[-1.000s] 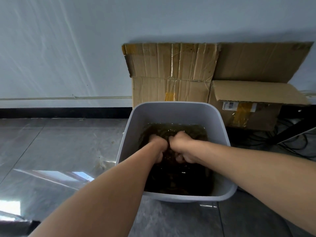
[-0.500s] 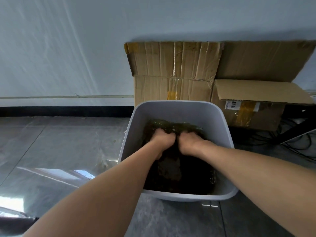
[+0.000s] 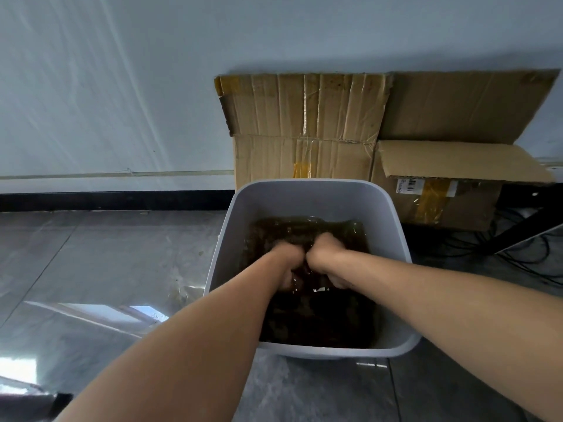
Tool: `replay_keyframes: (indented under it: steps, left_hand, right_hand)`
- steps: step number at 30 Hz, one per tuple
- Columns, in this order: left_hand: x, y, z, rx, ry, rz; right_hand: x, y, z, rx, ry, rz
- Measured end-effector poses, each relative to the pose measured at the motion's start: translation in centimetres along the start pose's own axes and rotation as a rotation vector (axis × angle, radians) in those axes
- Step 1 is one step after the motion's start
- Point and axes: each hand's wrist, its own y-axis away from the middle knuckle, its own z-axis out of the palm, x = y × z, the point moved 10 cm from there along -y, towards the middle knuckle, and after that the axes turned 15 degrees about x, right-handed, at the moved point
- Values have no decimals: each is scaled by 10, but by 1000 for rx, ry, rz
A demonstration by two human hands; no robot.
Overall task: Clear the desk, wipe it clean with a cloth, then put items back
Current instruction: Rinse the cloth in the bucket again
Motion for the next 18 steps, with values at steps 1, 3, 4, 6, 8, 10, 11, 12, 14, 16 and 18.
replay_keyframes:
  steps: [1,3,4,6,8,10,11,12,14,16,18]
  left_hand:
    - [3,-1,-5,46,90,-2]
    - [7,-1,-13,96,229,-18]
    - [8,1,-12,81,284,-34]
    - [12,10,-4,-13,291,-50]
    - [15,24,8,-171,210,-56]
    - [17,33,13,-258,136,-43]
    - [17,32,12,-253,101,-21]
    - [18,23,8,-199,58,21]
    - [23,10,-4,-57,-53,164]
    - [24,3,-10,67,-315,296]
    - [22,3,-8,153,-608,397]
  right_hand:
    - [0,4,-3,23,-77,28]
    - [-5,13,-8,42,-178,22]
    - [-8,15,-12,65,-184,-11]
    - [-10,11,-21,120,-170,-43]
    - [-3,0,-29,144,-159,-1]
    - [2,-10,-35,139,-45,-4]
    - [-1,-13,-34,118,48,-53]
    - [-2,-17,-28,83,132,-96]
    - [5,-14,-15,-10,312,-83]
    - [9,-11,-5,-81,441,-105]
    - [12,-8,-4,-100,459,-99]
